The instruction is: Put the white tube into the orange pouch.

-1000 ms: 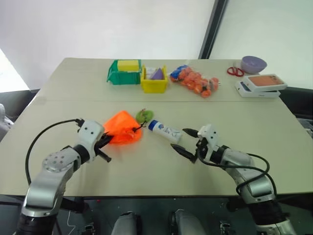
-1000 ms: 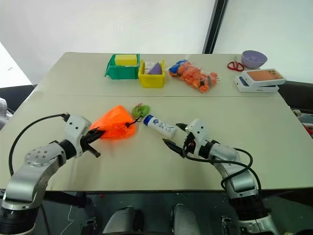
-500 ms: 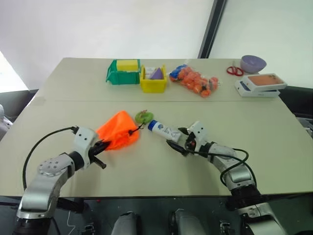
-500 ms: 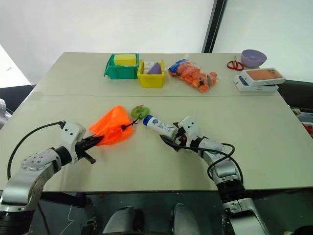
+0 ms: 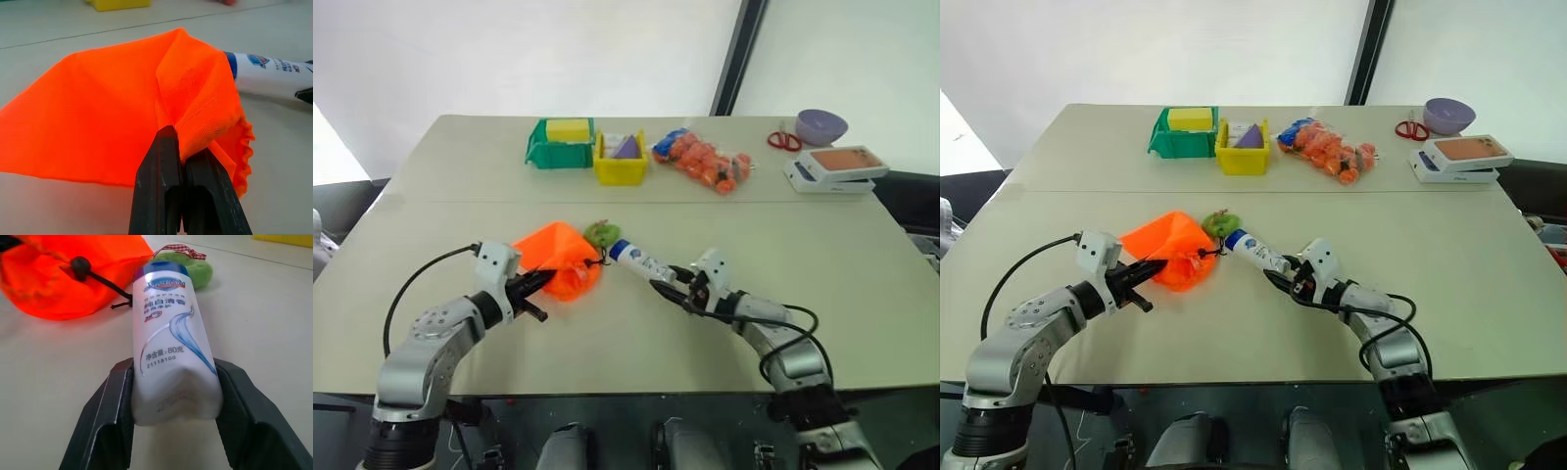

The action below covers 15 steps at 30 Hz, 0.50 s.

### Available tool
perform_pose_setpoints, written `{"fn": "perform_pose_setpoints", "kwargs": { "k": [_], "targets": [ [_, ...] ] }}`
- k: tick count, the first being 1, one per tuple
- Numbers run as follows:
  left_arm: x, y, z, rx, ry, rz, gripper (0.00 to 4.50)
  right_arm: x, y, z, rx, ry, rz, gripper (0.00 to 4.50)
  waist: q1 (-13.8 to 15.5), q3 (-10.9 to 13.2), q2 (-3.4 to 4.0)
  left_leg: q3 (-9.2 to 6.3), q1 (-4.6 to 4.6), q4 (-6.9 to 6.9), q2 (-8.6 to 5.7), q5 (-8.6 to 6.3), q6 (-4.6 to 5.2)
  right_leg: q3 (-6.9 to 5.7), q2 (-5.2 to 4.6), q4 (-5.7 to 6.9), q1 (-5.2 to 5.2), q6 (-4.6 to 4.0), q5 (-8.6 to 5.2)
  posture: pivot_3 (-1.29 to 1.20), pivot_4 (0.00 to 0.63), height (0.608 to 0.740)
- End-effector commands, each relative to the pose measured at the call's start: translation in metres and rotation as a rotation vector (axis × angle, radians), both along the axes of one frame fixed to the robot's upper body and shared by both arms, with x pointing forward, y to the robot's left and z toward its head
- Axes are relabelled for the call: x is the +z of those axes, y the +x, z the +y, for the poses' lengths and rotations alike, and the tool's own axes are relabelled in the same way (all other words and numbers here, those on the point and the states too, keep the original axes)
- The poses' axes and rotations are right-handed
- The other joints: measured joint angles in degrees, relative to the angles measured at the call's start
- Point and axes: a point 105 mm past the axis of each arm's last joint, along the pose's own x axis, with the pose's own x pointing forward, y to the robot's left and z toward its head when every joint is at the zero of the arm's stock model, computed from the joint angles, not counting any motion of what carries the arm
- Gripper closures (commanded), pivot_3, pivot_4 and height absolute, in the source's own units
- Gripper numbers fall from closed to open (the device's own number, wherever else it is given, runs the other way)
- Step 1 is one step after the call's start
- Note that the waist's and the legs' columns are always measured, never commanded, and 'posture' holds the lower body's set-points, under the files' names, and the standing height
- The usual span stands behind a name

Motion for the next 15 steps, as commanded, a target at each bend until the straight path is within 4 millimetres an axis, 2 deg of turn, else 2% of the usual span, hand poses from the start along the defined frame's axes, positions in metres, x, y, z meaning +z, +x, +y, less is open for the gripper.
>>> {"fn": "perform_pose_setpoints", "kwargs": {
  "k": [1,4,7,10,15],
  "targets": [
    [0.01,0.001,0.001,-0.035,-0.02,-0.007,4.5,0.027,-0.023,0.004,0.098,0.074,-0.026,2.67,0.0,0.0,0.01,0.0,0.0,-0.01,0.0,0.0,0.0,0.0,0.0,0.0,0.0,0.0,0.0,0.0,0.15,0.74],
    [0.011,0.003,0.002,-0.055,-0.027,0.012,4.5,0.031,-0.049,0.014,0.197,0.094,0.016,2.67,-0.07,0.01,0.01,-0.01,0.01,-0.02,0.0,0.0,0.0,0.0,0.0,0.0,-0.01,-0.01,-0.01,0.0,0.15,0.74],
    [0.013,0.005,0.002,-0.073,-0.03,0.021,4.5,0.031,-0.061,0.026,0.246,0.089,0.041,2.67,-0.17,0.01,0.01,-0.02,0.02,-0.03,0.0,0.0,0.0,0.0,0.0,0.01,-0.03,-0.01,-0.01,0.0,0.15,0.74],
    [0.015,0.006,-0.001,-0.091,-0.03,0.024,4.5,0.029,-0.063,0.042,0.266,0.071,0.038,2.67,-0.05,0.0,-0.01,-0.01,0.03,-0.02,0.0,-0.01,-0.01,0.0,0.0,0.0,-0.06,-0.02,-0.01,0.0,0.15,0.74],
    [0.017,0.003,-0.005,-0.124,-0.017,0.016,4.5,0.021,-0.046,0.057,0.215,0.041,0.038,2.67,-0.03,0.01,0.0,-0.01,-0.02,-0.02,-0.01,-0.01,-0.02,0.0,-0.02,-0.03,-0.2,-0.02,-0.01,0.0,0.15,0.74]
  ]
}}
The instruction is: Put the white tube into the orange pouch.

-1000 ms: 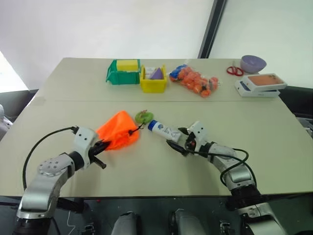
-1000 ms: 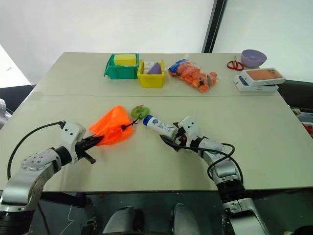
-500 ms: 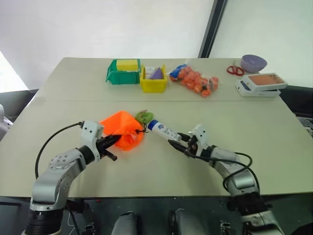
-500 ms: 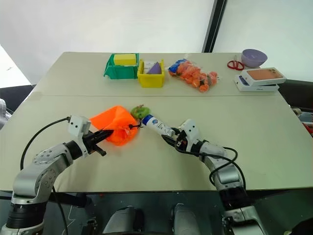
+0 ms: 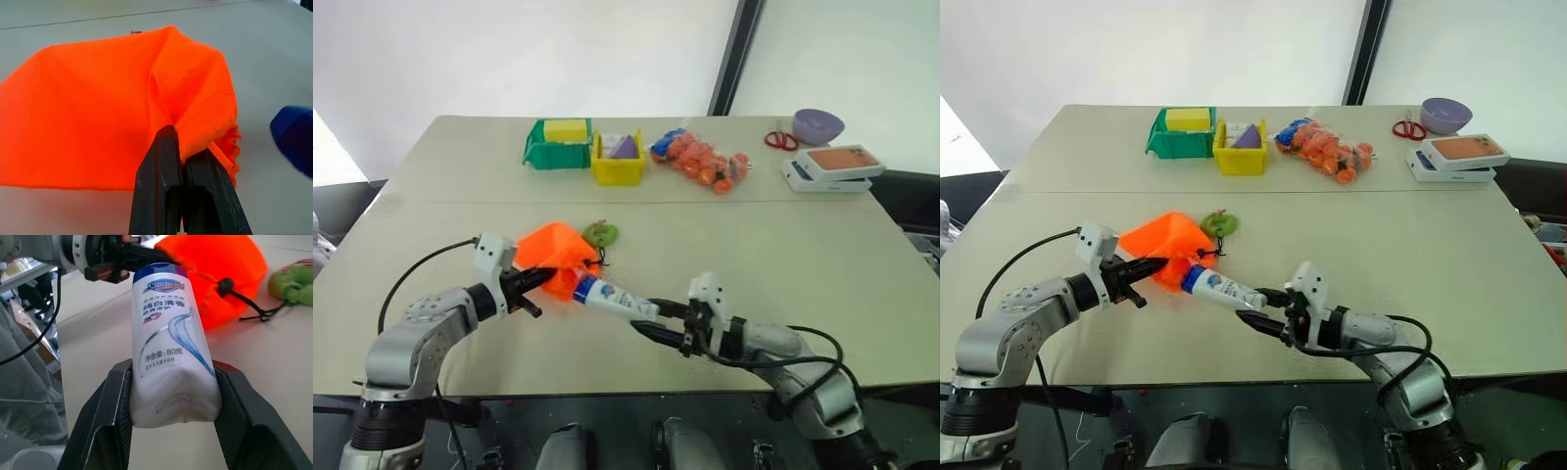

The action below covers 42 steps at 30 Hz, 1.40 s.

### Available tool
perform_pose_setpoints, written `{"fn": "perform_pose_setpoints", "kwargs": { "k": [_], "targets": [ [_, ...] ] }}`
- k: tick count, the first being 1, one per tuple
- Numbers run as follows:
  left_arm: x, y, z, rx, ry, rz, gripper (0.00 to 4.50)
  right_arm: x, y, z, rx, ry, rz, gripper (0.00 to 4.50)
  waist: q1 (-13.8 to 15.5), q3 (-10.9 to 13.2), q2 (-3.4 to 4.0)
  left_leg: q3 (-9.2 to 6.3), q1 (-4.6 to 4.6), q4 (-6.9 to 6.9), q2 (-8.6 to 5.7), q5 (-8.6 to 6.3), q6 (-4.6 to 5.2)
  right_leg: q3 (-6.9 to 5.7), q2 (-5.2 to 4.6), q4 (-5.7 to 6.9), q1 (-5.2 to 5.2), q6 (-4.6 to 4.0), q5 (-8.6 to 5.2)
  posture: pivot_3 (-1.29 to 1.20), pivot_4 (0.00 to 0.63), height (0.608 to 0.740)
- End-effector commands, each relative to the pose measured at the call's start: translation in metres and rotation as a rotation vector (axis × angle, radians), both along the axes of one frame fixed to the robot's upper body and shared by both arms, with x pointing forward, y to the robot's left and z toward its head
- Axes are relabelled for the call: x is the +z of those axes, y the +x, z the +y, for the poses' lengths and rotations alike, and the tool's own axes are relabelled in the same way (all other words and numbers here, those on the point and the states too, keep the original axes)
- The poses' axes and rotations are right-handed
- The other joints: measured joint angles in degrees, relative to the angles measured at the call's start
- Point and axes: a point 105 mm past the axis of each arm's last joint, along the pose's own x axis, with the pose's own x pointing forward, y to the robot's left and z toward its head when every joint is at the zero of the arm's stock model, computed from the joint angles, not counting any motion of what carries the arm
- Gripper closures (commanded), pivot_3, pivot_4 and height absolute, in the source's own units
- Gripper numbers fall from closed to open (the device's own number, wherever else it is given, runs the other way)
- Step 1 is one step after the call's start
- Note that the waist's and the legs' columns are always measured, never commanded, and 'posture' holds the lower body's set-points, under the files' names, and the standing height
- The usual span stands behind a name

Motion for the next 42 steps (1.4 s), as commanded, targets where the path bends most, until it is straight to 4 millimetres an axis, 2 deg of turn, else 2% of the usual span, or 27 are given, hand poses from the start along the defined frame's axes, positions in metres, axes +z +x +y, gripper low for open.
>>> {"fn": "perform_pose_setpoints", "kwargs": {
  "k": [1,12,19,26,39,42],
  "targets": [
    [0.011,-0.003,-0.006,-0.042,0.013,-0.043,4.5,0.005,0.012,0.004,-0.039,-0.006,-0.041,2.67,0.0,-0.01,-0.02,0.0,0.0,0.0,0.0,0.0,0.0,0.0,0.0,-0.01,0.0,0.0,0.0,0.0,0.15,0.74],
    [0.012,-0.015,-0.014,-0.072,0.028,-0.053,4.5,-0.004,0.019,0.022,-0.014,-0.037,-0.033,2.67,-0.18,0.0,0.0,0.01,-0.05,-0.07,-0.02,0.0,0.0,-0.01,-0.05,-0.07,0.05,-0.01,0.0,0.0,0.15,0.74],
    [0.008,-0.029,-0.023,-0.149,0.074,-0.03,4.5,0.003,0.035,0.03,-0.08,-0.02,-0.066,2.67,-0.15,0.02,0.04,0.01,-0.06,-0.08,-0.03,-0.01,-0.02,-0.01,-0.05,-0.08,-0.03,-0.01,0.0,0.0,0.15,0.74],
    [0.009,-0.031,-0.03,-0.194,0.11,-0.041,4.5,0.008,0.045,0.048,-0.12,-0.049,-0.081,2.67,-0.21,0.04,0.07,0.01,-0.06,-0.08,-0.03,-0.07,-0.12,-0.01,-0.06,-0.08,-0.05,-0.01,-0.01,0.0,0.15,0.74],
    [0.001,-0.041,-0.036,-0.241,0.136,-0.021,4.5,0.018,0.07,0.124,-0.1,-0.171,-0.157,2.67,-0.8,0.12,0.19,0.01,-0.07,-0.13,-0.03,-0.02,-0.1,-0.01,-0.06,-0.06,-0.09,-0.02,0.0,0.0,0.15,0.74],
    [-0.001,-0.044,-0.036,-0.242,0.136,-0.015,4.5,0.017,0.074,0.135,-0.106,-0.206,-0.188,2.67,-1.33,0.14,0.23,0.01,-0.08,-0.13,-0.03,-0.05,-0.14,-0.01,-0.06,-0.06,-0.09,-0.02,0.0,0.0,0.15,0.74]
  ]
}}
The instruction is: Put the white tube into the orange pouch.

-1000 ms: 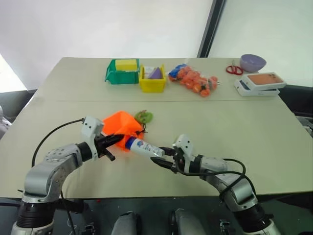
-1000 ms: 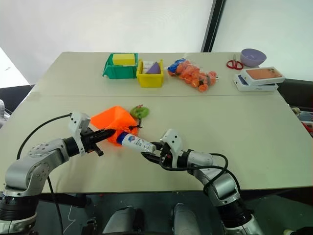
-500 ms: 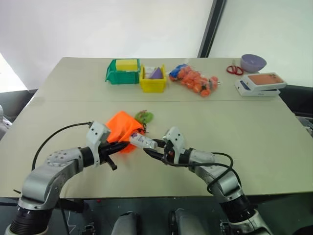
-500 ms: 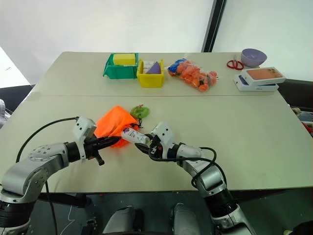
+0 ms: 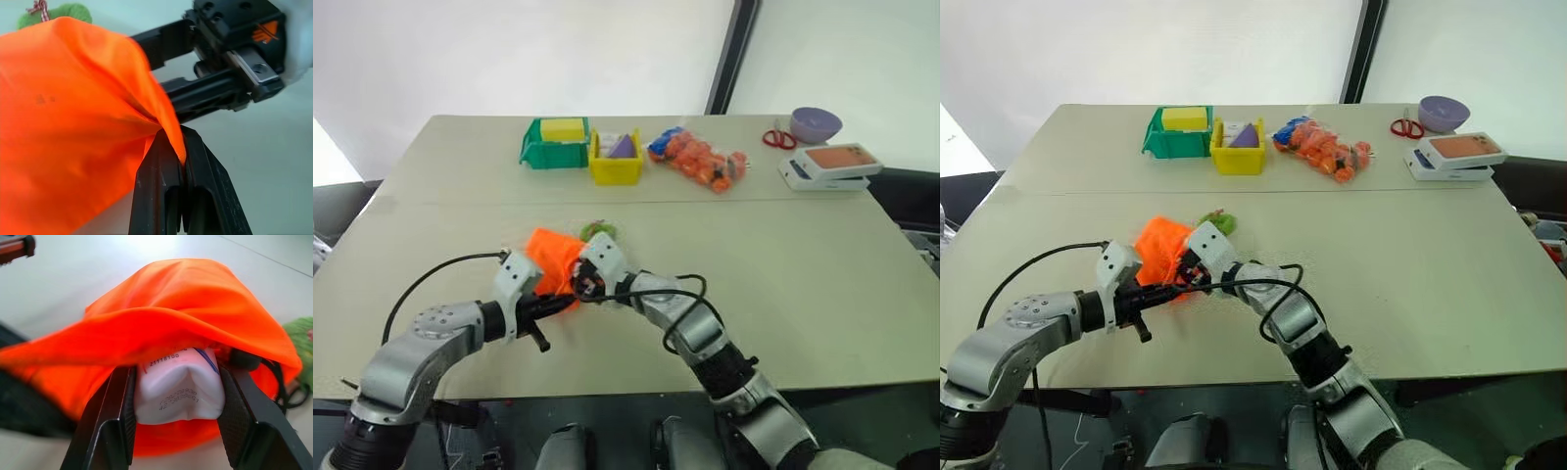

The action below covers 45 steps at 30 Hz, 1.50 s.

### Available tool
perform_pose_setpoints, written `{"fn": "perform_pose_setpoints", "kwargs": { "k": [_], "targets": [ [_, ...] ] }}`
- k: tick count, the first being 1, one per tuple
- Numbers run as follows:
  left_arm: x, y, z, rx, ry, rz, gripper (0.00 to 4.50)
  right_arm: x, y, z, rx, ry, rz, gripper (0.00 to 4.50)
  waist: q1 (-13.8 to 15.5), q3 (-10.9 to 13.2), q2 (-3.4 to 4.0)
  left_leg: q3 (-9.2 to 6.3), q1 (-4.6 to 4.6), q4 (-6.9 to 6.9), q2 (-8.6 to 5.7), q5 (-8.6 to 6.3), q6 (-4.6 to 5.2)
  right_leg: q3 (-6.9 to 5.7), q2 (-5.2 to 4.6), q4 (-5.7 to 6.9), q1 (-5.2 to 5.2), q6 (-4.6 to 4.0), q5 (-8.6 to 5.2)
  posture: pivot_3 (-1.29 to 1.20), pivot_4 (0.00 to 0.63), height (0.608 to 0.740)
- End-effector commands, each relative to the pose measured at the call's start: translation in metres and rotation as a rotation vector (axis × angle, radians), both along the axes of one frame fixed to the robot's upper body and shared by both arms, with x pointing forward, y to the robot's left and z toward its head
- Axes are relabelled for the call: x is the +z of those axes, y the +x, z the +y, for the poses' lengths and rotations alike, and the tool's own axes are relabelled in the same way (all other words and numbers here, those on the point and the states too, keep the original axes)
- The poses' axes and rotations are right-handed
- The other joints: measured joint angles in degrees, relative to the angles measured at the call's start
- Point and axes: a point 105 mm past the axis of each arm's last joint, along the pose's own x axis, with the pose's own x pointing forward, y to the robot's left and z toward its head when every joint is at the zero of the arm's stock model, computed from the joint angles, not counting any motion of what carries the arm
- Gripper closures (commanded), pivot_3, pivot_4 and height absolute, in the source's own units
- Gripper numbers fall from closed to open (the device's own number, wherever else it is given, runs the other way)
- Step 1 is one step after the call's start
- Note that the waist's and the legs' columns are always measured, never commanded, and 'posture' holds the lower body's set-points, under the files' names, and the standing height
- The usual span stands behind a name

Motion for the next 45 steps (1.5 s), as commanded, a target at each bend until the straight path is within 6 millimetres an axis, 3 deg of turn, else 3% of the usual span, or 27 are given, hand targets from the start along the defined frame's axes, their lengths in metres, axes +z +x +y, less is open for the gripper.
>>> {"fn": "perform_pose_setpoints", "kwargs": {
  "k": [1,3,9,10,15,18,23,26,30,33,37,39,40,43,45],
  "targets": [
    [0.011,-0.007,-0.009,-0.05,-0.001,-0.06,4.5,0.015,-0.002,0.021,0.037,0.013,-0.081,2.67,-0.34,0.0,0.01,0.0,0.0,0.0,0.0,-0.01,-0.01,0.0,0.0,0.0,0.0,0.0,0.0,0.0,0.15,0.74],
    [0.01,-0.007,-0.006,-0.039,0.002,-0.059,4.5,0.014,-0.004,0.022,0.053,0.022,-0.068,2.67,-0.67,0.01,0.02,0.0,0.0,0.0,-0.02,-0.01,-0.02,0.0,-0.02,0.0,0.02,0.0,0.0,0.0,0.15,0.74],
    [0.005,-0.011,0.013,0.032,0.015,-0.042,4.5,0.023,-0.026,-0.003,0.18,0.104,-0.053,0.16,-0.65,0.03,0.04,0.0,0.0,-0.08,-0.02,-0.04,-0.06,0.0,-0.03,-0.01,0.03,0.01,0.0,0.0,0.15,0.74],
    [0.003,-0.011,0.017,0.045,0.021,-0.036,4.5,0.026,-0.029,-0.008,0.196,0.12,-0.05,0.07,-0.67,0.02,0.04,0.0,-0.01,-0.09,-0.02,-0.04,-0.07,0.0,-0.03,-0.02,0.03,0.0,0.0,0.0,0.15,0.74],
    [-0.008,-0.023,0.051,0.103,0.082,0.025,4.5,0.042,-0.05,-0.043,0.307,0.195,-0.028,0.07,-0.72,0.04,0.07,0.0,0.03,-0.14,-0.01,-0.05,-0.08,0.0,-0.03,-0.01,0.01,-0.01,0.0,0.0,0.15,0.74],
    [-0.013,-0.031,0.071,0.12,0.127,0.063,4.5,0.046,-0.048,-0.055,0.294,0.219,-0.012,0.07,-0.69,0.05,0.07,0.0,0.03,-0.17,-0.01,-0.05,-0.08,0.0,-0.03,-0.04,-0.18,-0.04,-0.02,0.0,0.15,0.74],
    [-0.012,-0.041,0.101,0.138,0.185,0.1,4.5,0.041,-0.017,-0.065,0.137,0.198,-0.017,0.07,-0.71,0.05,0.06,0.03,0.03,-0.21,0.0,-0.06,-0.09,-0.07,-0.14,-0.04,-0.31,-0.06,-0.03,0.0,0.15,0.74],
    [-0.011,-0.041,0.099,0.122,0.179,0.09,4.5,0.037,0.003,-0.064,0.035,0.184,-0.029,0.07,-0.69,0.05,0.06,0.09,-0.1,-0.24,-0.01,-0.06,-0.09,-0.09,-0.18,-0.04,-0.51,-0.07,-0.02,0.0,0.15,0.74],
    [-0.004,-0.036,0.083,0.098,0.081,0.049,4.5,0.025,0.032,-0.063,-0.114,0.148,-0.011,0.07,-0.74,0.04,0.04,0.11,-0.35,-0.25,-0.02,-0.04,-0.12,-0.09,-0.2,-0.02,-0.74,-0.08,0.0,0.0,0.15,0.74],
    [-0.001,-0.038,0.077,0.081,0.057,0.031,3.16,0.019,0.043,-0.057,-0.159,0.148,0.014,0.0,-0.85,0.02,0.02,0.11,-0.47,-0.25,-0.01,-0.02,-0.15,-0.11,-0.2,-0.02,-0.84,-0.08,0.01,0.0,0.15,0.74],
    [0.006,-0.032,0.084,0.149,0.011,-0.008,1.1,0.006,0.05,-0.048,-0.175,0.118,0.047,0.0,-0.93,0.02,0.02,0.12,-0.5,-0.24,-0.02,-0.01,-0.14,-0.12,-0.2,-0.02,-0.84,-0.07,0.01,0.0,0.15,0.74],
    [0.013,-0.032,0.085,0.16,-0.041,-0.013,1.1,-0.002,0.051,-0.045,-0.174,0.104,0.065,0.0,-1.14,0.02,0.02,0.12,-0.49,-0.23,-0.02,0.0,-0.15,-0.12,-0.2,0.01,-0.84,-0.07,0.02,0.0,0.15,0.74],
    [0.016,-0.033,0.085,0.166,-0.065,-0.016,1.05,-0.005,0.051,-0.045,-0.175,0.102,0.071,0.26,-1.31,0.02,0.01,0.11,-0.49,-0.22,-0.02,0.0,-0.16,-0.13,-0.2,0.04,-0.83,-0.07,0.02,0.0,0.15,0.74],
    [0.022,-0.033,0.086,0.194,-0.112,-0.026,1.04,-0.009,0.05,-0.047,-0.173,0.097,0.074,1.29,-1.47,0.02,0.01,0.11,-0.49,-0.2,-0.01,0.01,-0.15,-0.13,-0.2,0.05,-0.79,-0.07,0.02,0.0,0.15,0.74],
    [0.025,-0.032,0.089,0.215,-0.137,-0.037,1.04,-0.01,0.048,-0.05,-0.165,0.097,0.072,2.31,-1.58,0.02,0.01,0.11,-0.47,-0.19,-0.01,0.01,-0.15,-0.14,-0.2,0.05,-0.73,-0.06,0.02,0.0,0.15,0.74]
  ]
}}
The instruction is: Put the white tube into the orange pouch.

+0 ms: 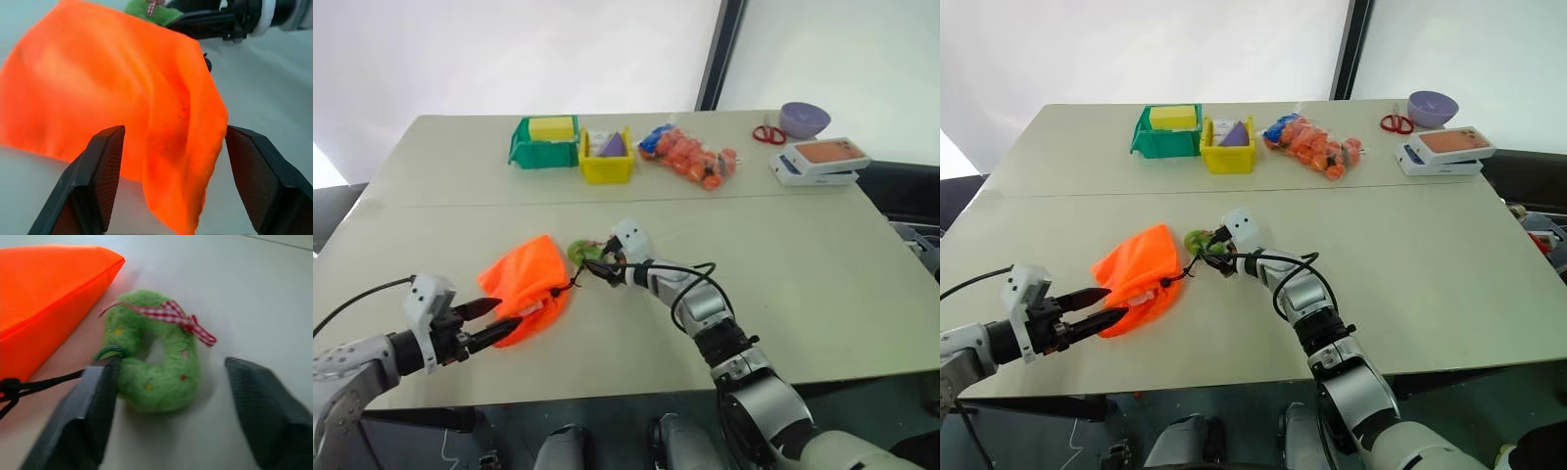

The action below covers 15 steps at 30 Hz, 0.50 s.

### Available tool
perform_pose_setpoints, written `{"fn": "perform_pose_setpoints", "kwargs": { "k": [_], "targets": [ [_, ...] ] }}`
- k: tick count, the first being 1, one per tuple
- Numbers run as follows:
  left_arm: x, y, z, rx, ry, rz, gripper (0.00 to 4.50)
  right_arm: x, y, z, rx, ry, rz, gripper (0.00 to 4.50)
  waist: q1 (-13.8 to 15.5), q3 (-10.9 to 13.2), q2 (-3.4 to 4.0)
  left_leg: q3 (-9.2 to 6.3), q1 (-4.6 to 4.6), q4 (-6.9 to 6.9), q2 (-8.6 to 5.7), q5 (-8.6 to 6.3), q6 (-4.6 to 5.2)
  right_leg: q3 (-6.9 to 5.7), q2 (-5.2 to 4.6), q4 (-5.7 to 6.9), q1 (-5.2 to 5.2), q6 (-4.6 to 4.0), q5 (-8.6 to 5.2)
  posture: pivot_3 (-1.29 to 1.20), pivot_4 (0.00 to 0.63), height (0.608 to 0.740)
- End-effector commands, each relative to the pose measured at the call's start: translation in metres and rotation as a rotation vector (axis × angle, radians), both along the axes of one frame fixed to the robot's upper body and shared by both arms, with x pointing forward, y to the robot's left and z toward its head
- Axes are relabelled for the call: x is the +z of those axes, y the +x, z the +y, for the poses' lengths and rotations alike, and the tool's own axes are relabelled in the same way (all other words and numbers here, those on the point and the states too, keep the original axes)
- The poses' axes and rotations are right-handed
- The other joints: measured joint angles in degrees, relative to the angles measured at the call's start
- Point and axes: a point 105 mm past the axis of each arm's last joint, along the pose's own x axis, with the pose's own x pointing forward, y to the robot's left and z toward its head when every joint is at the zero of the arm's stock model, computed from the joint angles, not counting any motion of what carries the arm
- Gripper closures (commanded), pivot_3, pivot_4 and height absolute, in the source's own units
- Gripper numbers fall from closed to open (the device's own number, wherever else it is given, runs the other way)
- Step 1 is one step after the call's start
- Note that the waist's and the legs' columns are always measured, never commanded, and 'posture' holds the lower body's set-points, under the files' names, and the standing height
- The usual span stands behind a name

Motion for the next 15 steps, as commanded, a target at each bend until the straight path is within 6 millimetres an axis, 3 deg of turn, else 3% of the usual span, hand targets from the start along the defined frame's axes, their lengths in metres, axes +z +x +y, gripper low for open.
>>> {"fn": "perform_pose_setpoints", "kwargs": {
  "k": [1,4,10,15],
  "targets": [
    [0.016,0.001,0.002,0.027,-0.04,-0.059,1.04,0.007,0.0,-0.003,0.011,0.01,-0.038,2.71,-0.06,0.0,-0.01,-0.01,0.0,0.02,0.0,0.0,0.0,-0.01,0.0,0.0,0.02,0.0,0.0,0.0,0.15,0.74],
    [0.024,0.005,0.003,0.048,-0.08,-0.088,1.04,0.007,0.0,-0.012,-0.004,0.023,-0.045,4.35,0.1,-0.01,-0.01,-0.01,0.02,0.04,0.0,0.0,0.0,-0.02,0.0,0.02,0.08,0.01,0.0,0.0,0.15,0.74],
    [0.034,0.016,-0.007,0.036,-0.138,-0.125,1.04,0.021,0.0,-0.05,-0.093,0.083,-0.095,4.44,0.85,-0.02,-0.03,-0.03,0.03,0.11,-0.01,-0.01,0.0,-0.03,-0.02,0.01,0.13,0.0,0.0,0.0,0.15,0.74],
    [0.038,0.034,-0.021,0.027,-0.158,-0.165,1.04,0.06,-0.015,-0.098,-0.165,0.287,-0.15,4.44,1.19,-0.01,-0.02,-0.04,-0.05,0.12,0.0,0.0,0.0,-0.04,-0.03,0.0,0.31,0.01,0.01,0.0,0.15,0.74]
  ]
}}
